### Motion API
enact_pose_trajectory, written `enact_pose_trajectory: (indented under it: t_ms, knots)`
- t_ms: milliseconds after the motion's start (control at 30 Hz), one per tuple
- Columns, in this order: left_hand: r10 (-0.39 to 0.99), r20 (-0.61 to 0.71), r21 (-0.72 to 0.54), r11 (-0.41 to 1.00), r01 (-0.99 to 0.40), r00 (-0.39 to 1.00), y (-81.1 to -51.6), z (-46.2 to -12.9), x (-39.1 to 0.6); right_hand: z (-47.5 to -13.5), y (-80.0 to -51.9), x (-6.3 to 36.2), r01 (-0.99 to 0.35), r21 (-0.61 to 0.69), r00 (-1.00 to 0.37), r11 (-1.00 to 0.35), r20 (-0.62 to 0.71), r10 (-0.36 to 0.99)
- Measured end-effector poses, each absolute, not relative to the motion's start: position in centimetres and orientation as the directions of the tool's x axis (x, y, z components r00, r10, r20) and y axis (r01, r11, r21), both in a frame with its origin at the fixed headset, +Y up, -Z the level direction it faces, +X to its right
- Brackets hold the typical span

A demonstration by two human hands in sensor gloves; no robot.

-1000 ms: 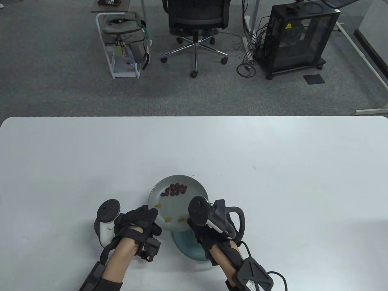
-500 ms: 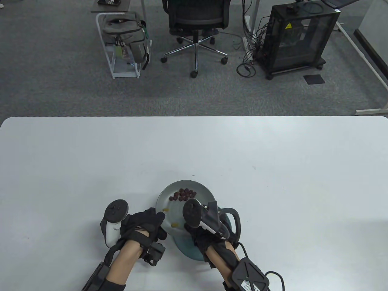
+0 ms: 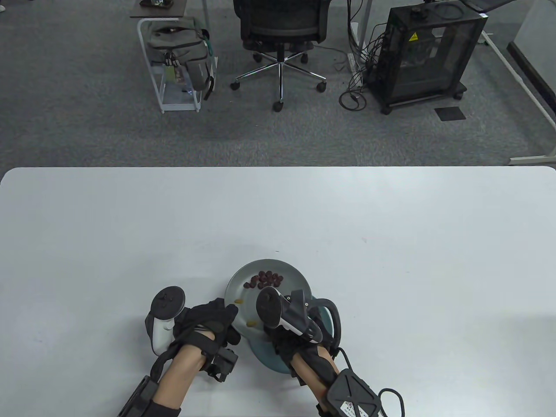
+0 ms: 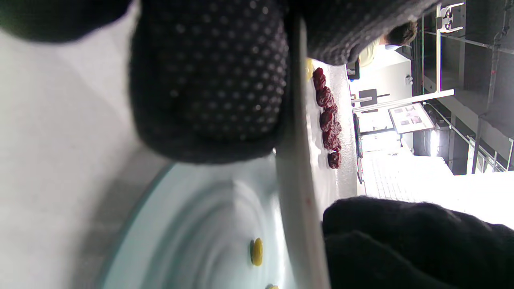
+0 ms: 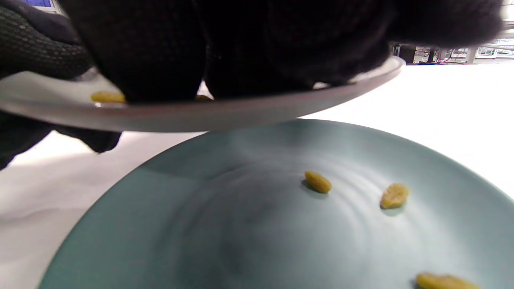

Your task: Pick raisins with hand pinch into plate

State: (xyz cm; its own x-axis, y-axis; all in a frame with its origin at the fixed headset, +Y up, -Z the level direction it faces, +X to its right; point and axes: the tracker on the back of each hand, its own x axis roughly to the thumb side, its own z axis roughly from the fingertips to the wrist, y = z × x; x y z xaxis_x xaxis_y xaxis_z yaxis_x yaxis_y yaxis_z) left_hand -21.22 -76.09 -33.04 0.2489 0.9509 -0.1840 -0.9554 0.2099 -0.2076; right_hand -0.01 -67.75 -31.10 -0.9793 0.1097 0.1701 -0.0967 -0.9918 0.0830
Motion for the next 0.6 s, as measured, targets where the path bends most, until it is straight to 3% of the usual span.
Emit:
enact_pose_trajectory:
  t_ms: [600]
  knots:
    - [0.949,-0.188,-0.198,0.218,-0.956,0.255,-76.07,-32.92,-21.15,-31.25,-68.33,-0.87,-0.067,0.093,-0.98,-0.993,0.182,0.083]
